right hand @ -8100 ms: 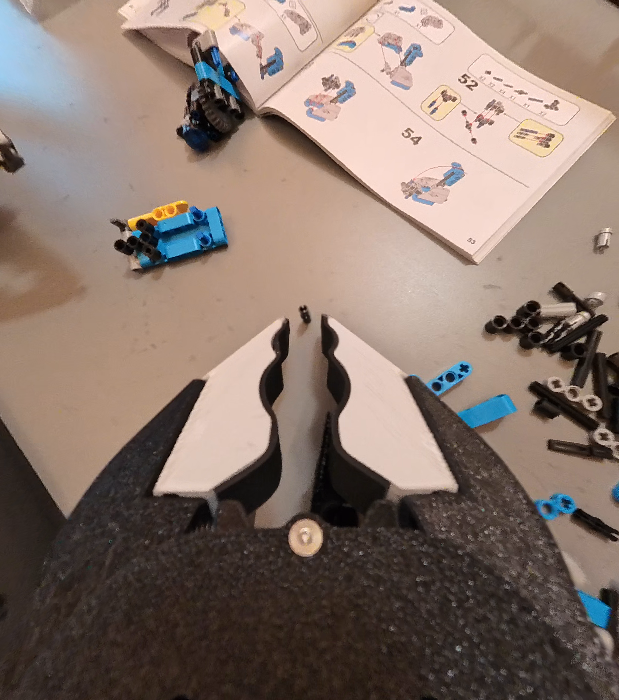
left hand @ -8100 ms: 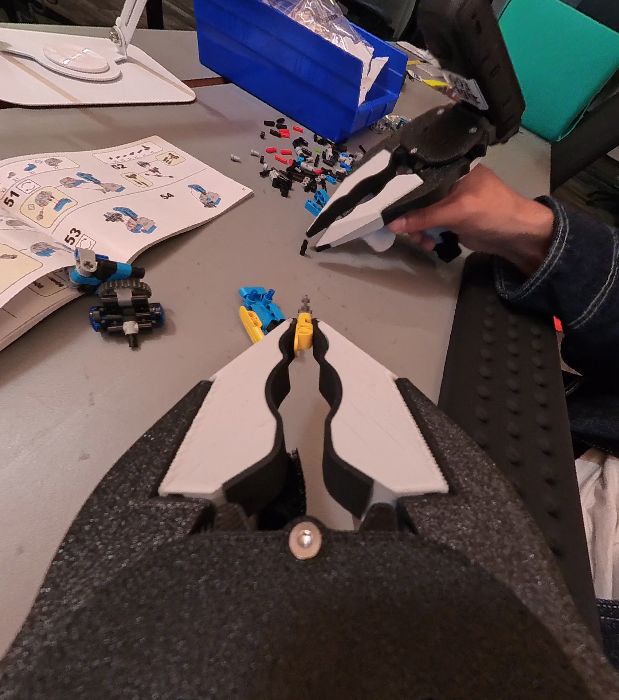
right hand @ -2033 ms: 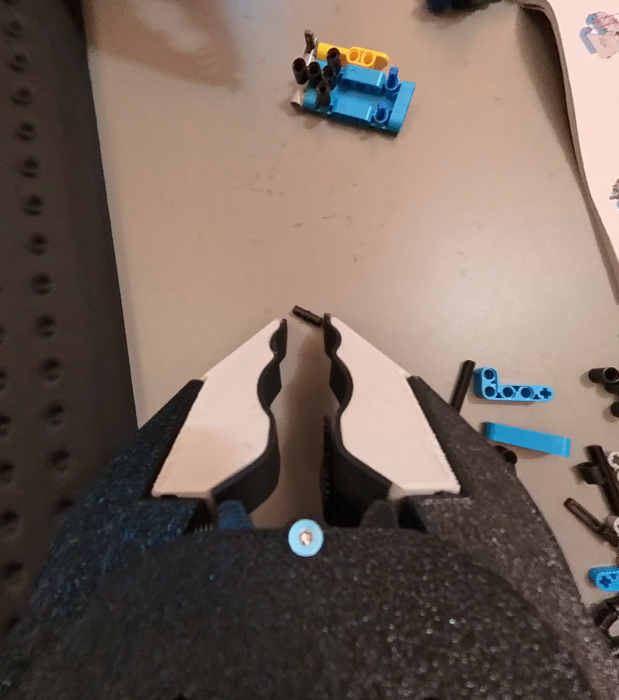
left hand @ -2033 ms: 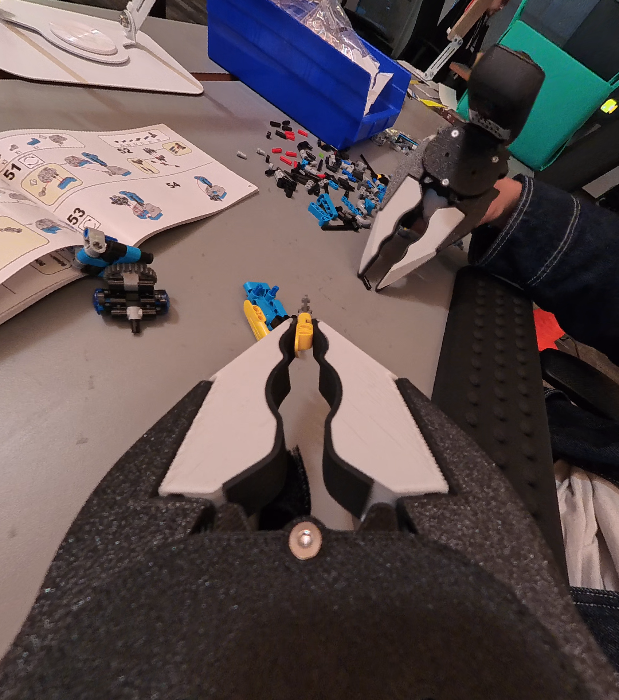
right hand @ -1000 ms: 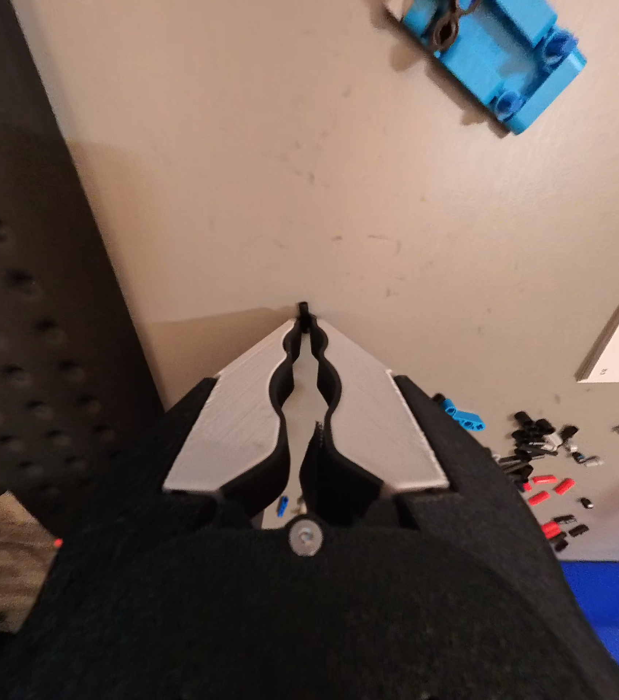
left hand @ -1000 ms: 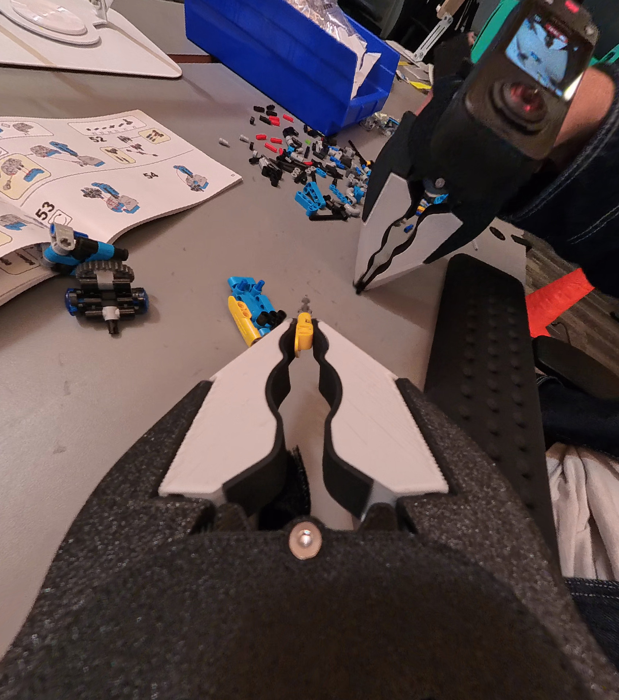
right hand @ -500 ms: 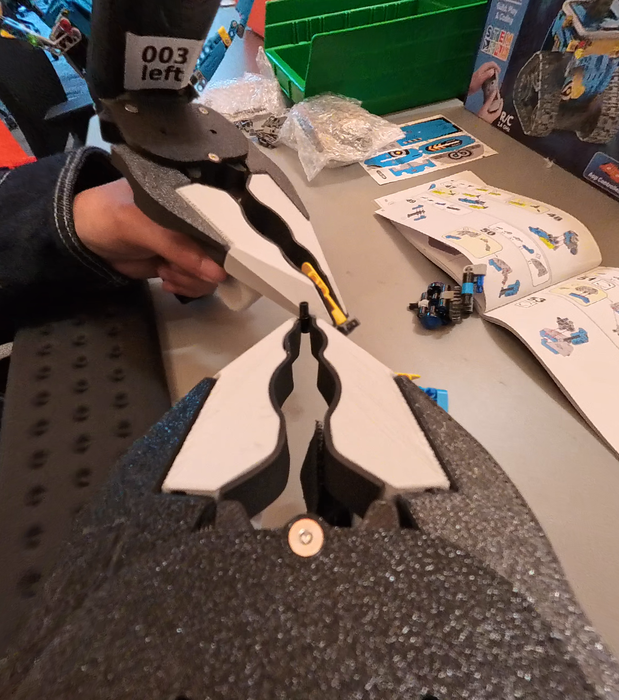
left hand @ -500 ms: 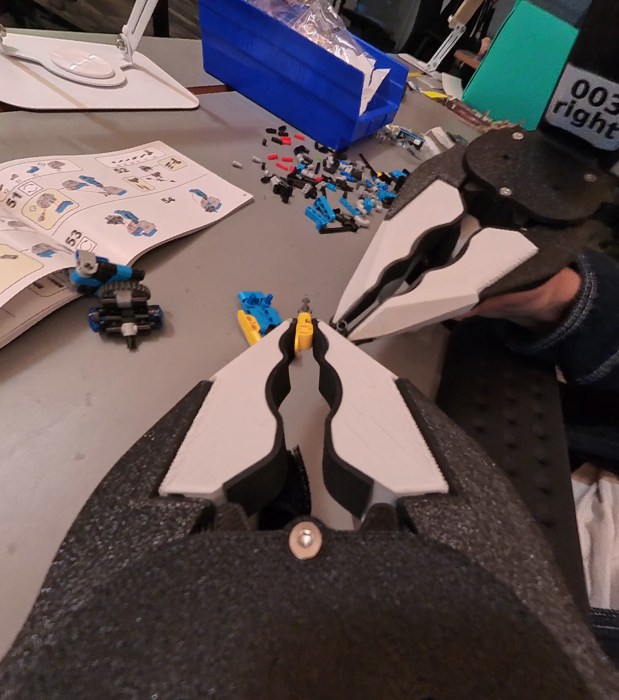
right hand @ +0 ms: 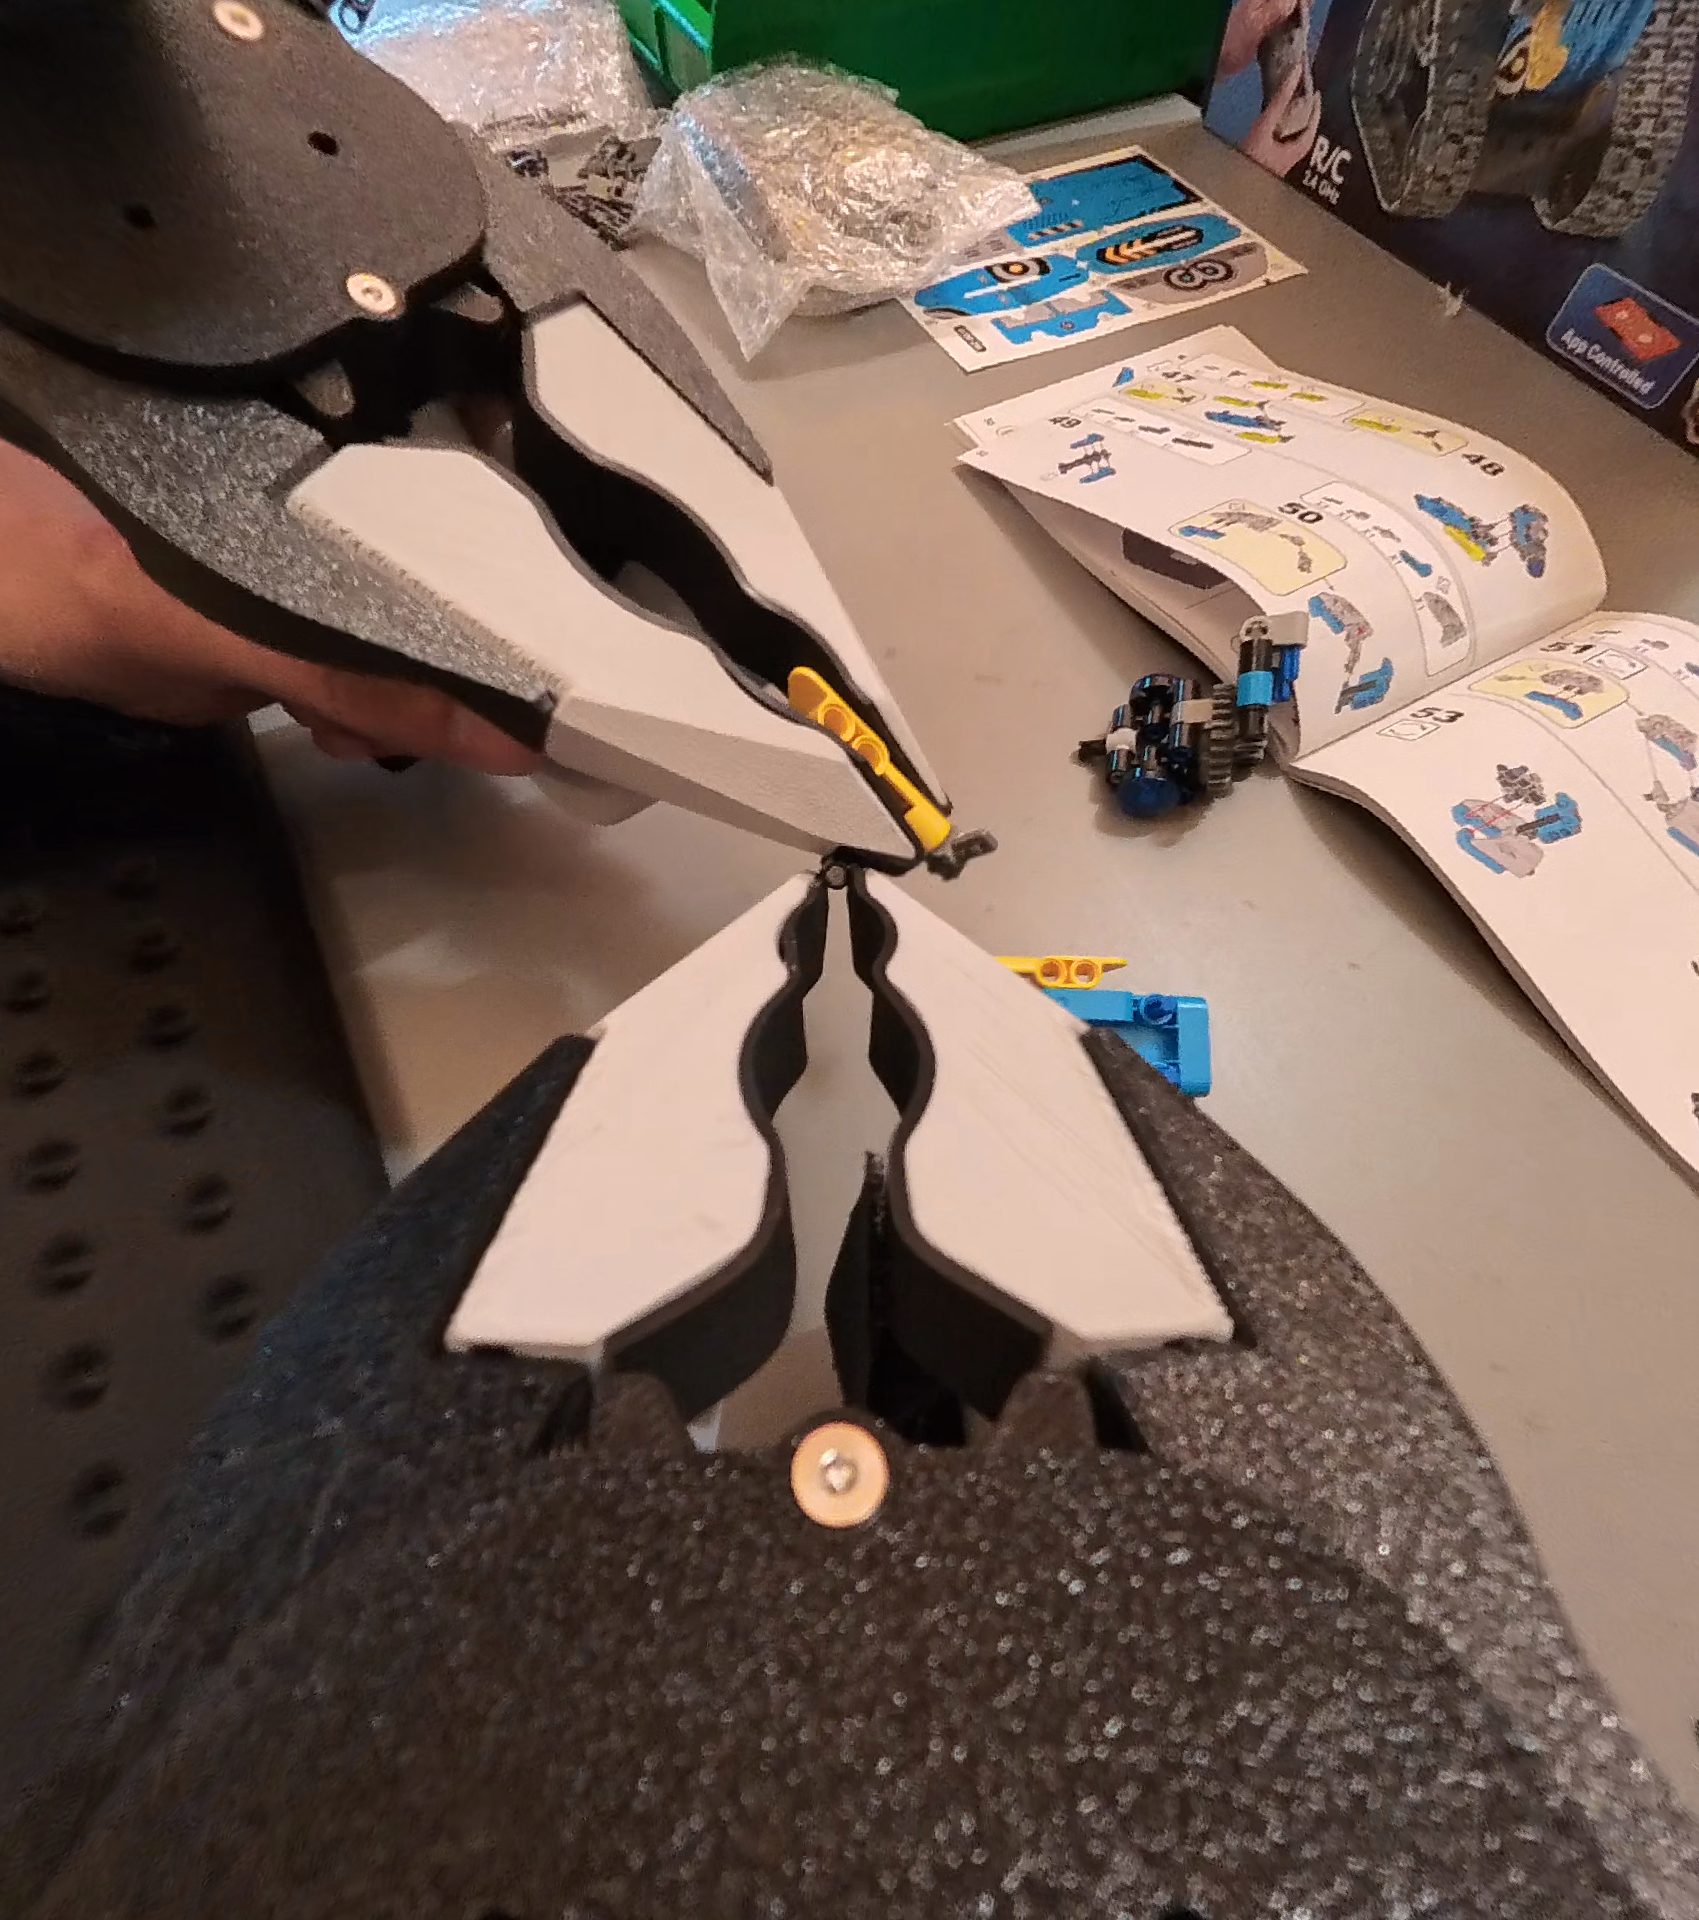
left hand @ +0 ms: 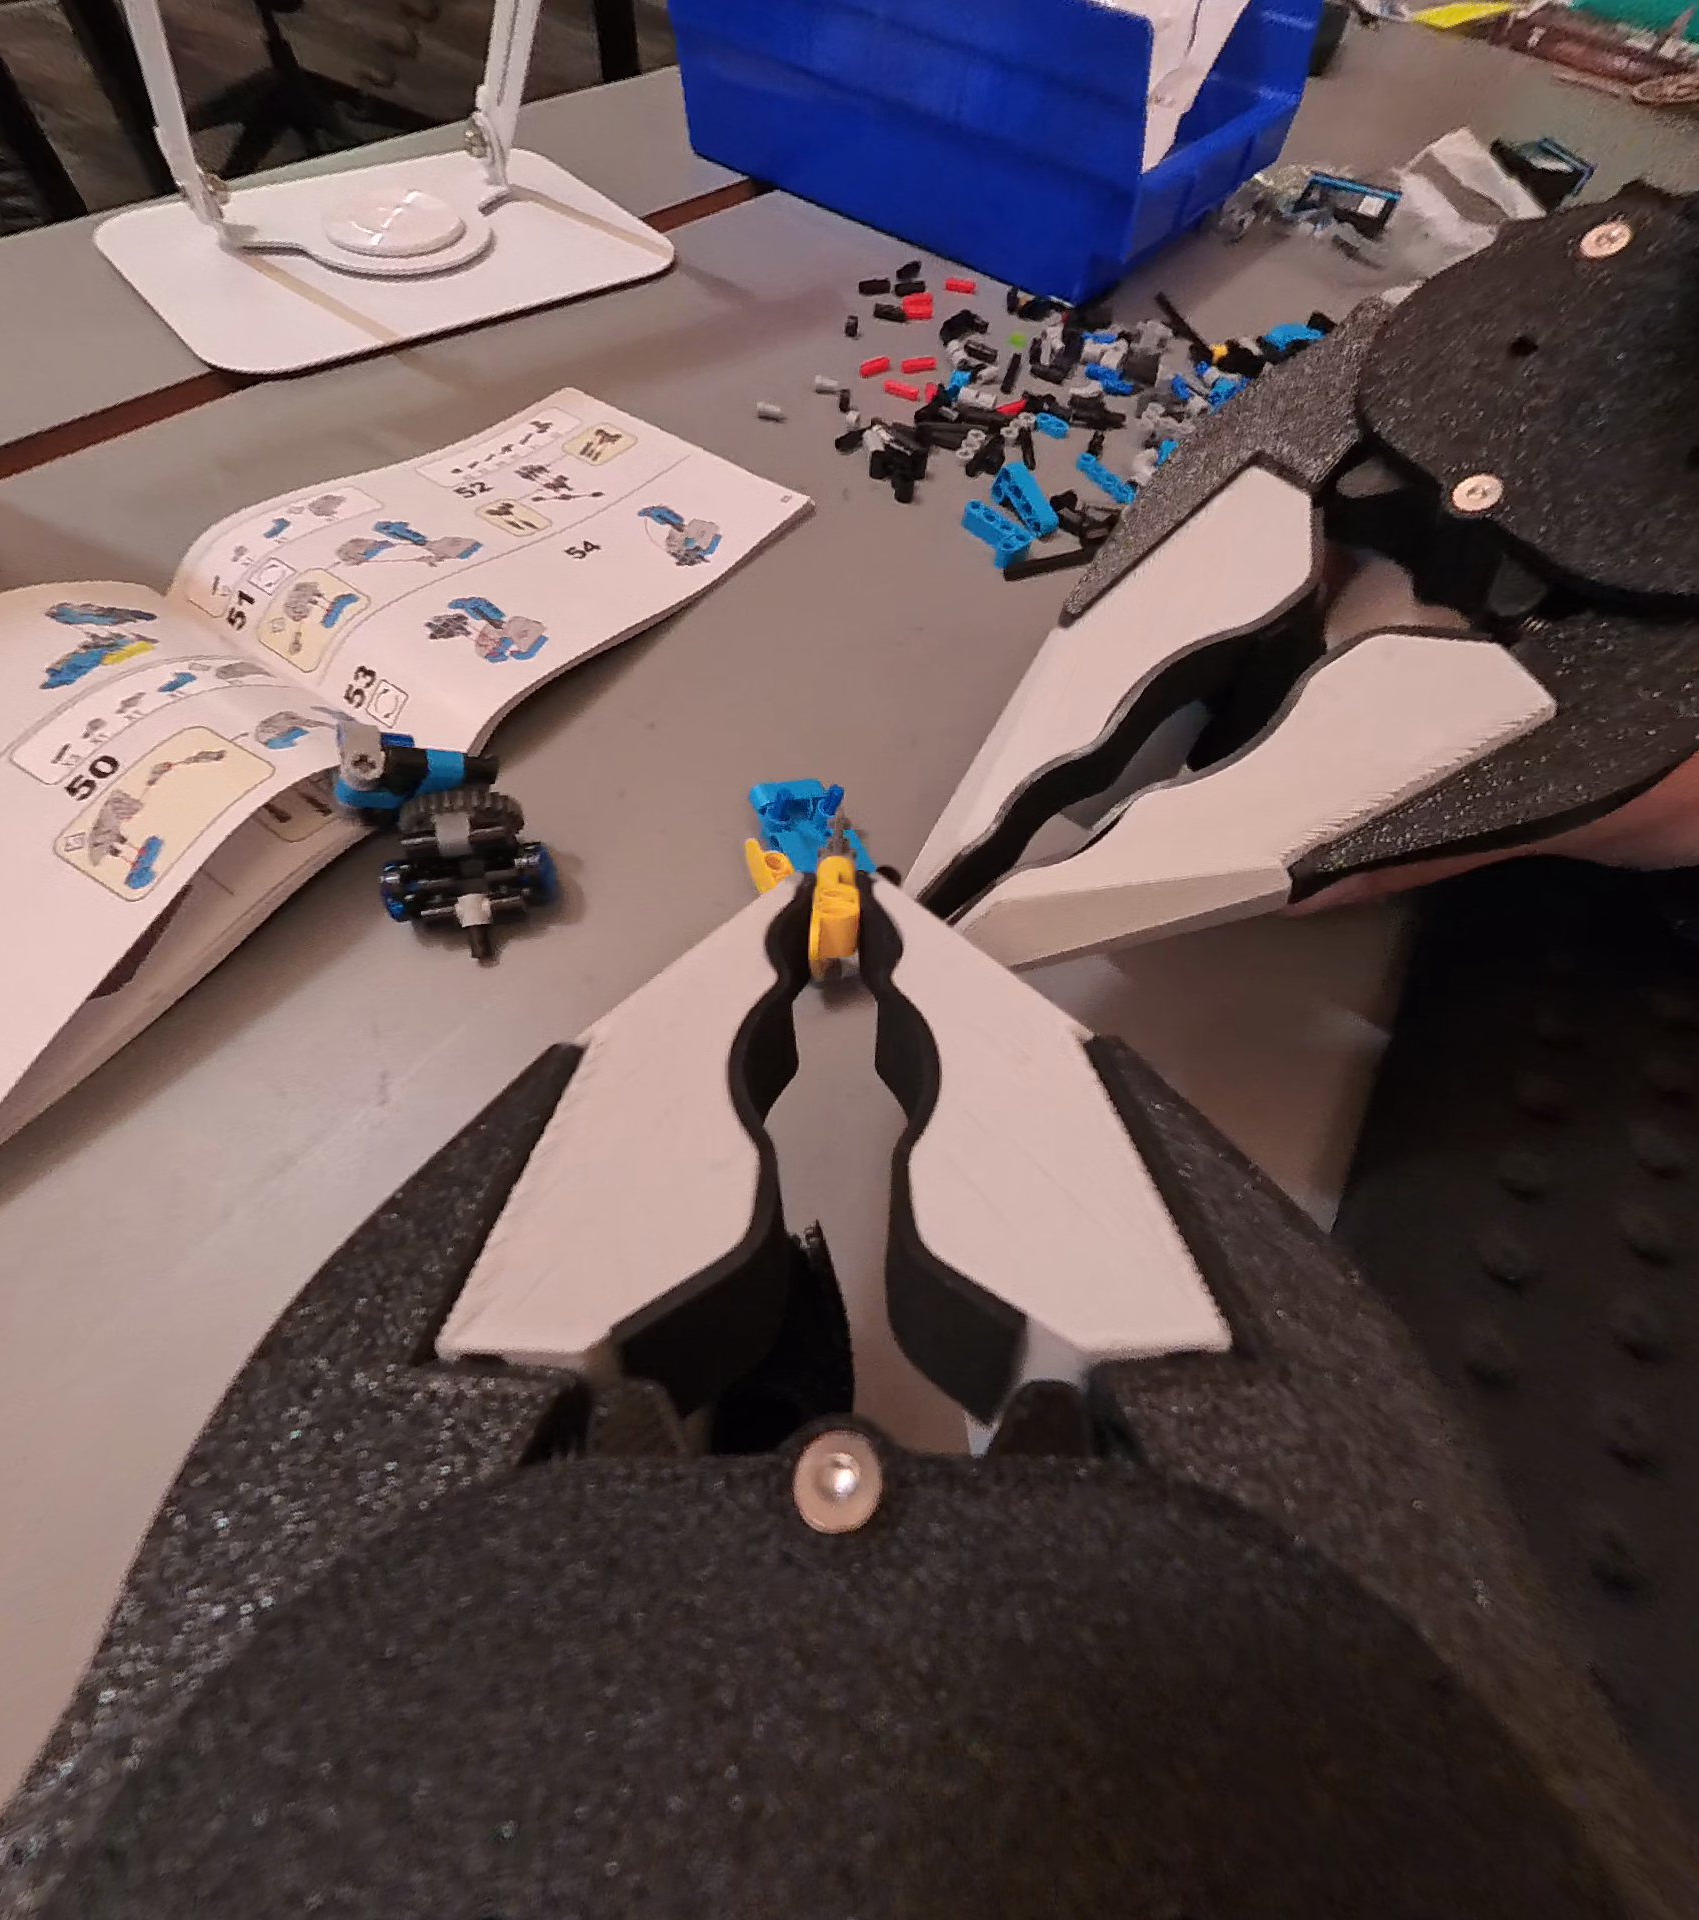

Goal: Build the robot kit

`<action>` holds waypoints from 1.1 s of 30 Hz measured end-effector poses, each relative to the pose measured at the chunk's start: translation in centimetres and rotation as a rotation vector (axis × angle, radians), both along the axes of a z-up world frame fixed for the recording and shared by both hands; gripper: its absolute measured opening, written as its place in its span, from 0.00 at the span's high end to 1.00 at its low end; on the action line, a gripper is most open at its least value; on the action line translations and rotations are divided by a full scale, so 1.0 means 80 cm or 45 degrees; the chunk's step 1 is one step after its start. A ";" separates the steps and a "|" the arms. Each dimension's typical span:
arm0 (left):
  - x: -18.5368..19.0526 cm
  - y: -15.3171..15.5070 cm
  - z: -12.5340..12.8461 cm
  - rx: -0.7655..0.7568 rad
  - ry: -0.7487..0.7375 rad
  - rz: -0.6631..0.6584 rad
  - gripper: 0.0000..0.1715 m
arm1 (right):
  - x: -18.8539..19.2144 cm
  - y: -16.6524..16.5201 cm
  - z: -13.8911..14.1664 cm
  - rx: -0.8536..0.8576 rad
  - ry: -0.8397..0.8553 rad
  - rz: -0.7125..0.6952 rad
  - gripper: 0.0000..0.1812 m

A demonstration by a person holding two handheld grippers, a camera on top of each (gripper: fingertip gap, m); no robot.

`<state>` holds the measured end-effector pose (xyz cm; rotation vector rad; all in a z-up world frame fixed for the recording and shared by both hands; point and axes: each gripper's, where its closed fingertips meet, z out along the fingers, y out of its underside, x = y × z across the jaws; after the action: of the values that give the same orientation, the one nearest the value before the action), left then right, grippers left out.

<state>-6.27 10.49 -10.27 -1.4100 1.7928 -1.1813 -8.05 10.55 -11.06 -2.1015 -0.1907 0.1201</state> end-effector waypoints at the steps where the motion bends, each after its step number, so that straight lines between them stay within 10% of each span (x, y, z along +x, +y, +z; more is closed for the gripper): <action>1: 0.000 0.000 0.002 -0.020 -0.008 0.003 0.96 | 0.000 0.000 0.002 0.010 0.013 0.000 0.98; 21: 0.001 -0.004 0.037 -0.363 -0.123 0.004 0.96 | -0.003 -0.001 0.045 0.204 0.535 0.004 0.98; 33: -0.007 0.001 0.056 -0.722 -0.147 -0.064 0.96 | 0.016 -0.008 0.076 0.377 -0.558 -0.144 0.98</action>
<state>-6.82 10.59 -5.81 -1.5558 1.4799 -1.8572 -6.74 9.92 -5.02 -1.8129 -0.3285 -0.4169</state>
